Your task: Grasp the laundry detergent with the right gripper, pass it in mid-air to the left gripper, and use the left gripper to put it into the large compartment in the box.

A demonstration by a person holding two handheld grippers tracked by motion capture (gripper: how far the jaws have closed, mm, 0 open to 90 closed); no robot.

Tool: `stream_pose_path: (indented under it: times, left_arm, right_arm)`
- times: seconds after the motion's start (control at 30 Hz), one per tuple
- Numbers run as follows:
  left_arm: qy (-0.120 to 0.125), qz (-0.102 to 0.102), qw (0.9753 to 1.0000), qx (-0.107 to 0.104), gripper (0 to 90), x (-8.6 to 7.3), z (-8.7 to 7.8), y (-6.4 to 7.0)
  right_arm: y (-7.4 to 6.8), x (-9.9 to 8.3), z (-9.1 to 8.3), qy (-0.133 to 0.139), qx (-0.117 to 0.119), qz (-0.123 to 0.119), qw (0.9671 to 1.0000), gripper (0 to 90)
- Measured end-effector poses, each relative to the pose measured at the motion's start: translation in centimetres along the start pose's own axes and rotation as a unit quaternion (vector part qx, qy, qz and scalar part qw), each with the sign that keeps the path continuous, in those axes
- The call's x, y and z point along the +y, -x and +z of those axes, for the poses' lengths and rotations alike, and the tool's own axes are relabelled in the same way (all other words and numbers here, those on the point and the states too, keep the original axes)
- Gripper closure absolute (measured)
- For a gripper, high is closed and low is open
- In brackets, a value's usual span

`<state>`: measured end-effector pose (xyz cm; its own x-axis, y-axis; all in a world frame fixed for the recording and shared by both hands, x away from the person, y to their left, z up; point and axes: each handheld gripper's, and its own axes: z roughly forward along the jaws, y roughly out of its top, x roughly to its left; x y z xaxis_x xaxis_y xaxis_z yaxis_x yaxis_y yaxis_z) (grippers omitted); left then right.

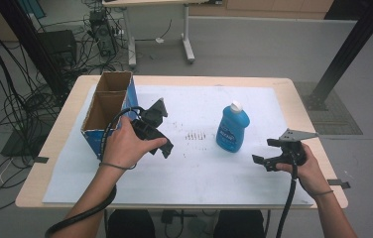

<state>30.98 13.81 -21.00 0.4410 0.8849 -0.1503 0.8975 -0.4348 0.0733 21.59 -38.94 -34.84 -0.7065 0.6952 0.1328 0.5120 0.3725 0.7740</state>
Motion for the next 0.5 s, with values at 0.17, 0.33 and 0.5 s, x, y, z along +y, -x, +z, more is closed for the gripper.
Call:
stream_pose_path:
  times: [0.17,0.33,0.5]
  left_arm:
    - [0.002,-0.002,1.0,0.0,6.4,-0.1,0.0,0.0]
    - [-0.003,-0.001,1.0,0.0,6.4,0.0,0.2,0.0]
    - [-0.003,-0.003,1.0,0.001,6.5,-0.1,0.2,-0.1]
  right_arm:
    - [0.1,-0.5,0.3,0.007,0.008,0.0,0.9999,6.6]
    - [0.1,-0.8,0.7,0.014,0.013,-0.001,0.9998,4.2]
    - [0.0,-1.1,1.1,0.016,0.013,-0.003,0.9998,3.3]
